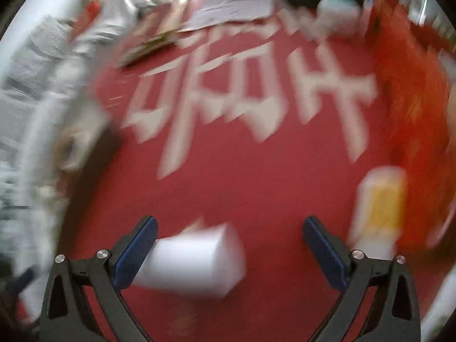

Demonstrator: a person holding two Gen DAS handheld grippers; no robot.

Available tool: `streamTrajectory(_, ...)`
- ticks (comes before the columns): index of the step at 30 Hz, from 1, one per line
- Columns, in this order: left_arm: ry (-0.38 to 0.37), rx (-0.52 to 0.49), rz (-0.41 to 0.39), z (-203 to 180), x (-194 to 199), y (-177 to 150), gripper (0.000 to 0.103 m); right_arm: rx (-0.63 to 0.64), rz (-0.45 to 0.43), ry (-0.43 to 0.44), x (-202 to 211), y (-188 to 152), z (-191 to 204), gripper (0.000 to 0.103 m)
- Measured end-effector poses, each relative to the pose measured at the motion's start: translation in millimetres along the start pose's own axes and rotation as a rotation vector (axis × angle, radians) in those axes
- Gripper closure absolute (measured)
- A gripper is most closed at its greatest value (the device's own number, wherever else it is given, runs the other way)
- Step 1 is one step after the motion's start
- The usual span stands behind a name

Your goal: Organize rigid objects

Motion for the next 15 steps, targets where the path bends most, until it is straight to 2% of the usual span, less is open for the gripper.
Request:
streamTrajectory(1,0.004,-0.006,-0.004,-1,2,2,0.0,0.005,0.014,0.063,4,-10,11,0.0)
streamTrajectory(2,0.007,-0.008,-0.014,-2,5,5,0.0,0.022,-0.006,0.091,14,-18,19,0.0)
streamTrajectory(5,-0.027,-0.018,-0.044,-13,15,19,0.0,0.028,-0.163,-0.044,48,-18,3,0.0)
streamTrajectory(7,-0.035,-0.064,-0.068,-28,18,30,0.0,-0.076,-0.212,-0.15,62,-20,-32,0.0)
streamTrajectory(10,-0.066,-0.147,-0.092,-66,9,48,0.0,-0.238,-0.209,-0.223,66,-32,-79,0.0)
streamTrajectory(12,-0.079,-0.209,-0.074,-95,-8,54,0.0,-0.303,-0.194,-0.264,66,-41,-97,0.0)
streamTrajectory(15,-0.095,-0.291,-0.082,-136,-28,64,0.0,-0.399,-0.173,-0.272,65,-53,-123,0.0)
Point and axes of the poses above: each gripper's, at about its wrist camera, not at the fingertips, and x roughly against the way its jaws point, z to its left, y to its top, the point moved 10 cm from there along -x, roughly the way its jaws point, and after that the axes turned 6 degrees about -y, right-handed, at the moved point
